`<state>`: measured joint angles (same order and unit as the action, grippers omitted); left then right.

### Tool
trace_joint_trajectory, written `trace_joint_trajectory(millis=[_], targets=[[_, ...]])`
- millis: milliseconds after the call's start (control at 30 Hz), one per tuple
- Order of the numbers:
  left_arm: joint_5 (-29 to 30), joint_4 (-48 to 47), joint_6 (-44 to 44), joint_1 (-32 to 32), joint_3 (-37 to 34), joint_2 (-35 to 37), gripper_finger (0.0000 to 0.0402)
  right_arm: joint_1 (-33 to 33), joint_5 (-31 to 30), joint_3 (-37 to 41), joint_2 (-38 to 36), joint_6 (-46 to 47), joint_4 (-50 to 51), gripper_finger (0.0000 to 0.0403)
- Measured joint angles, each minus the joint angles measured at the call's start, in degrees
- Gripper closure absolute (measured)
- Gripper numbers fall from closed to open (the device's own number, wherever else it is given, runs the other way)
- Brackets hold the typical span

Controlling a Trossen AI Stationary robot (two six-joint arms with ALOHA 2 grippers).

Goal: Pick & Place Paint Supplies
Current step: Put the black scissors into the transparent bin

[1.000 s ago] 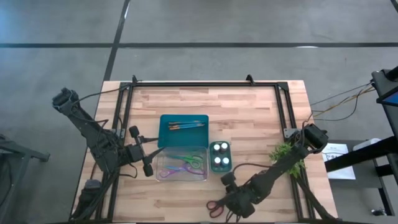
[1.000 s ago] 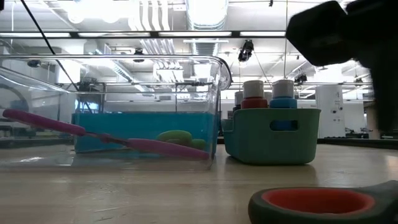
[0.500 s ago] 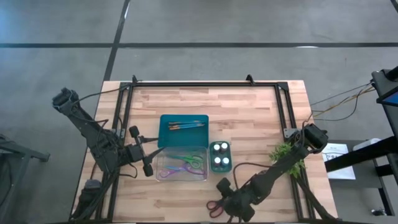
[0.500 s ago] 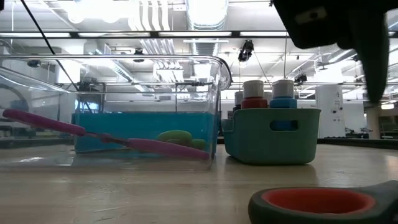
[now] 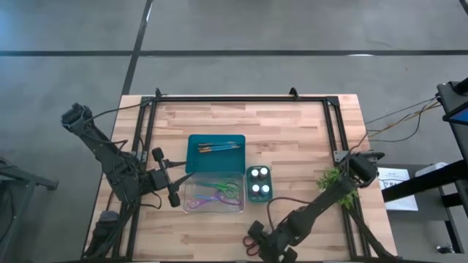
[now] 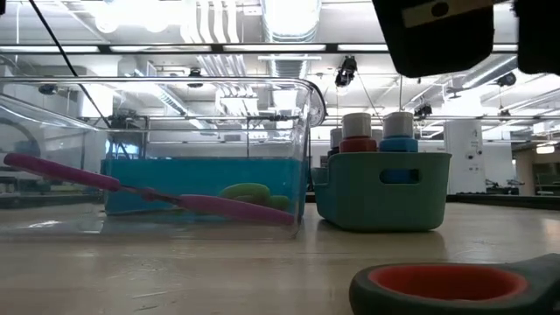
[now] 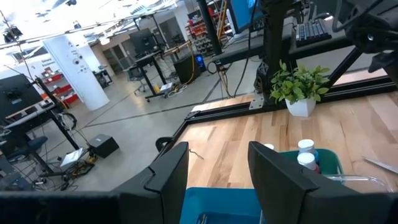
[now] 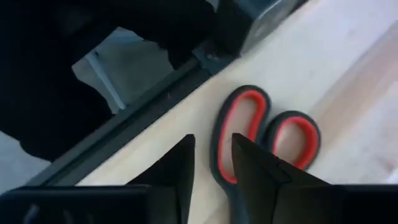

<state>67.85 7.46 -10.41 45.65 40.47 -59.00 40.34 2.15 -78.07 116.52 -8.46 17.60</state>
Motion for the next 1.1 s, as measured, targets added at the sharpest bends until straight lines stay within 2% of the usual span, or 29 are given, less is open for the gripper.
trace_joint_trajectory(millis=[267, 1100], targets=[[-1.34, 0.02, 1.35, 0.0, 0.0, 0.0, 0.0229, -0.01, 2.74, -2.37, 3.47, -1.79, 0.08, 0.034], [-1.95, 0.0, 1.9, -0.02, 0.0, 0.0, 0.0229, -1.75, 2.43, -1.69, 3.86, -3.29, -0.81, 0.0342]])
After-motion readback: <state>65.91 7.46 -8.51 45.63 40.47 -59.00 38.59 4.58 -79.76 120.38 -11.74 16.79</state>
